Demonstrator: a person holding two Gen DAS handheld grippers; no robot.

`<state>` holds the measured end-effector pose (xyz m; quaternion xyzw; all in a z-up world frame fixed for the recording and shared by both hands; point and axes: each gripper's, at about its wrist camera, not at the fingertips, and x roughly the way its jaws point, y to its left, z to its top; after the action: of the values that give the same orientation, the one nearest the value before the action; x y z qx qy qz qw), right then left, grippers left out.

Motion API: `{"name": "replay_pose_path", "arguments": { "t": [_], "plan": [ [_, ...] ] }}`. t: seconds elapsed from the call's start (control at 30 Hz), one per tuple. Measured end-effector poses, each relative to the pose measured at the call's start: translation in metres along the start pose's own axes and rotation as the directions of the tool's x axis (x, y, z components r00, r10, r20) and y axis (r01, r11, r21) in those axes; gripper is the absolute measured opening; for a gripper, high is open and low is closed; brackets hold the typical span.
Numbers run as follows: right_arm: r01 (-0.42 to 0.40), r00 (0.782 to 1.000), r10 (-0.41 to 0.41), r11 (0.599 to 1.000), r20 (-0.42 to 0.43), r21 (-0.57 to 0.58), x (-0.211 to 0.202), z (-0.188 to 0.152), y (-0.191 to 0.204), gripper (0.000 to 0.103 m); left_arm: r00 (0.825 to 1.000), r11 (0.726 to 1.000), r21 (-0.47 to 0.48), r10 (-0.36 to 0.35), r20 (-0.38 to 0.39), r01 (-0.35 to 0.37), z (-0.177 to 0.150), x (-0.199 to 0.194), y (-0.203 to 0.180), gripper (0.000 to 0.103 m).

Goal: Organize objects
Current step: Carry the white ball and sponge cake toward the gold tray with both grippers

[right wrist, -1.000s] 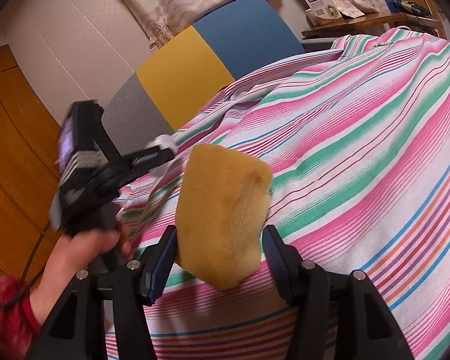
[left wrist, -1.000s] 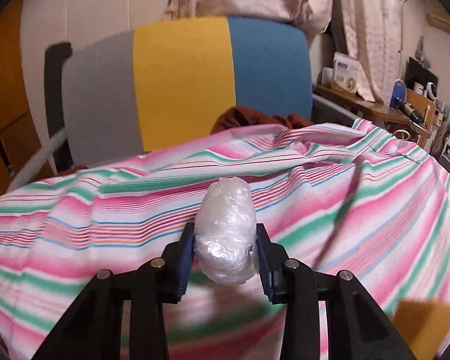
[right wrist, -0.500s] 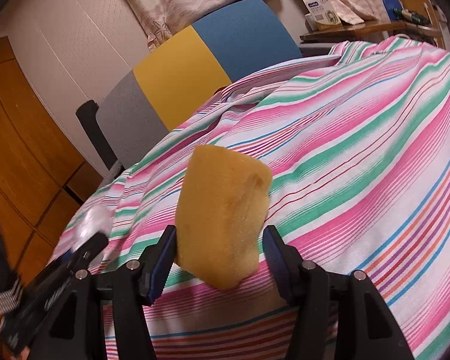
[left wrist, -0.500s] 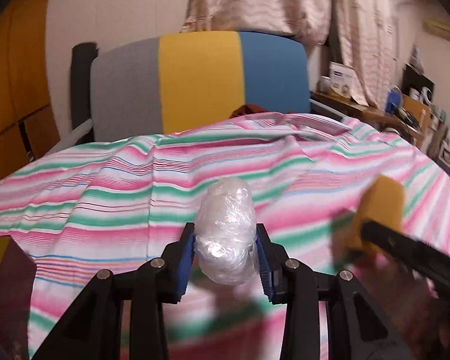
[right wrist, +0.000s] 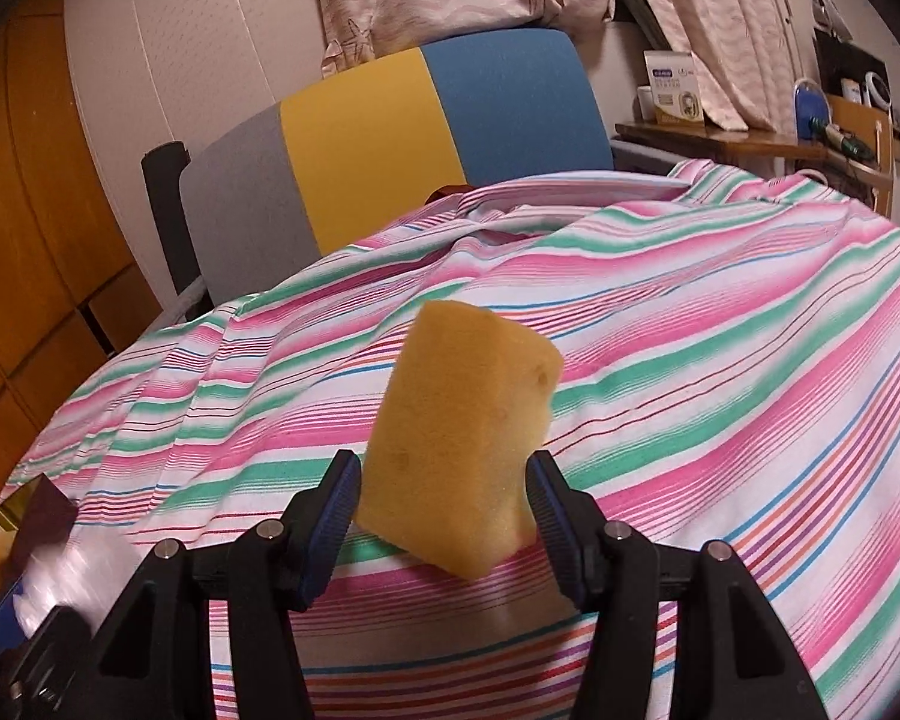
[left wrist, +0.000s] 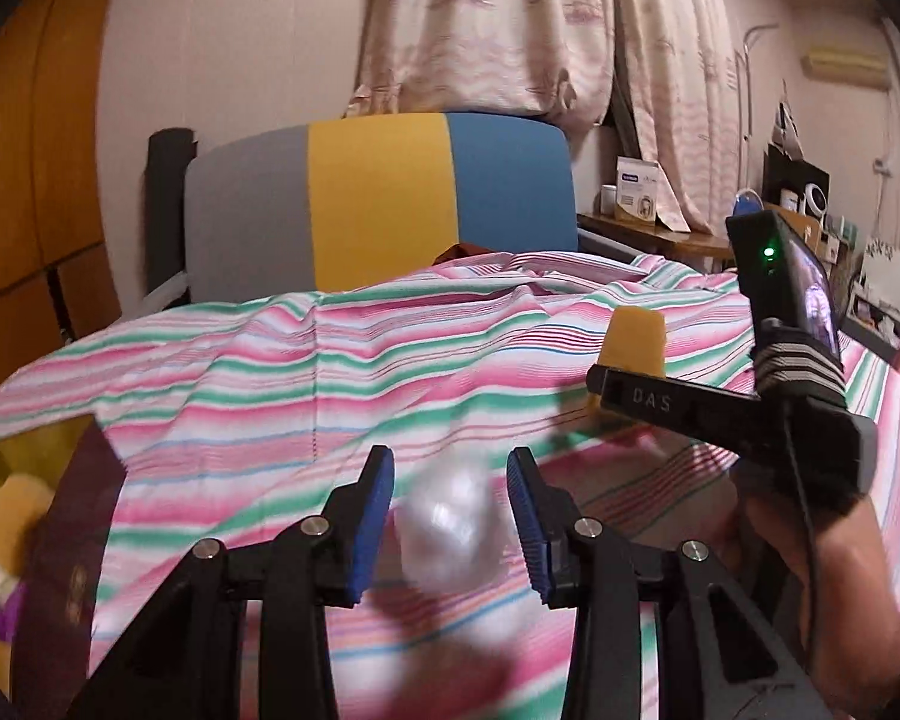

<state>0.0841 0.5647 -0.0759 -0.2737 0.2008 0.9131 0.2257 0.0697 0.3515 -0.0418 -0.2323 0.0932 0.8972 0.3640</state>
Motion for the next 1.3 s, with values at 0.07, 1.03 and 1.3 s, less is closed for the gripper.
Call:
{"name": "replay_pose_path", "arguments": {
  "t": [0.07,1.03,1.3],
  "plan": [
    [0.022,1.0,-0.021,0.999,0.015,-0.042,-0.003,0.0,0.009,0.058,1.0,1.0,-0.023,0.006,-0.022,-0.007,-0.005,-0.009,0.004,0.04],
    [0.066,0.983,-0.039,0.987,-0.179,0.146,0.039,0.023,-0.003,0.056,0.973,0.993,-0.098,-0.08,-0.218,0.06,-0.019,-0.004,0.038,0.072],
    [-0.02,0.994,0.04,0.978,-0.097,0.207,-0.012,0.008,-0.022,0.054,0.958,0.988,-0.128,-0.115,-0.263,0.083,-0.024,0.019,0.038,0.073]
  ]
}}
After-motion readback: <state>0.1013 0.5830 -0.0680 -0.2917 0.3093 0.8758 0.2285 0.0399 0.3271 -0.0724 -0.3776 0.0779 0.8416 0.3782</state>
